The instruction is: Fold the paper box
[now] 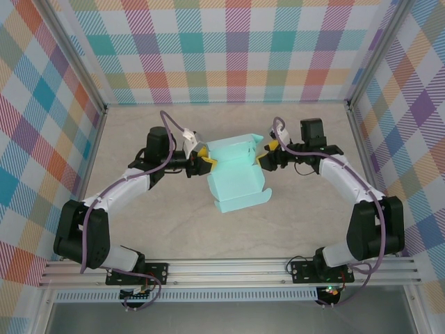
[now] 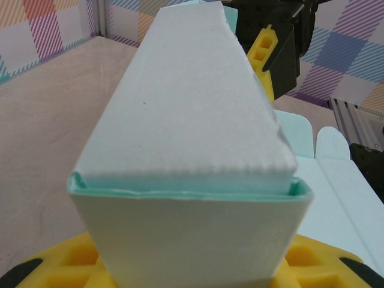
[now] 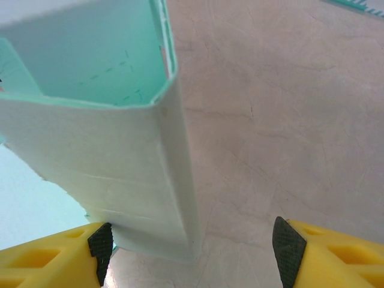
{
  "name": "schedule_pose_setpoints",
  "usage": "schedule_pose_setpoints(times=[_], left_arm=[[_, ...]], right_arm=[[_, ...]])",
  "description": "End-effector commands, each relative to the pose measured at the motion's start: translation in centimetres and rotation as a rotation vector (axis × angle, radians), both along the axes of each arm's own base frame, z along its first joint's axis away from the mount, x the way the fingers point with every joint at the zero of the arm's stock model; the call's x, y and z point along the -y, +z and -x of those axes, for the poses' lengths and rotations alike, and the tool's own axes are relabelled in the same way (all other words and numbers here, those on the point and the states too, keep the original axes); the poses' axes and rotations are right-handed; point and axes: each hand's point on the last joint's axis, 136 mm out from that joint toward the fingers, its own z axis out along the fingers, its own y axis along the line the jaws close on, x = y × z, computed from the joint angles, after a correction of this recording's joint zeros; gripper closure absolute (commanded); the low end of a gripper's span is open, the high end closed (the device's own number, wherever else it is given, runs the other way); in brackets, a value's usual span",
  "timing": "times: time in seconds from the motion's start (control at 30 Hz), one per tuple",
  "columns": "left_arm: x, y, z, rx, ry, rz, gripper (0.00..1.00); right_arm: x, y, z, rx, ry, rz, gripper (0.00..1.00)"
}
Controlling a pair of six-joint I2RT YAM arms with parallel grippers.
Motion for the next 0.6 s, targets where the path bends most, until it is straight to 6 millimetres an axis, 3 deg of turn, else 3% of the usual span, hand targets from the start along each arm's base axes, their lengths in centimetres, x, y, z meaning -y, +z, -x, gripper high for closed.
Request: schedule_pose_setpoints(times=[0.0,0.37,0.57], left_arm=[[0.5,2.1,0.9,0.043,-0.071,0.038,0.94],[0.5,1.7,0.4,0.033,-0.058,0.028,0.95],[0.6,1.8,0.4,0.036,-0.060,0.030,0.95]], right_arm=[[-1.2,1.7,-0.7,0.090,0.052,-0.017,0.28],[-3.2,3.1,1.5,0.117,0.167,-0.029,0.33],[-3.2,3.1,2.0,0.116,0.177,-0.020,0.41]])
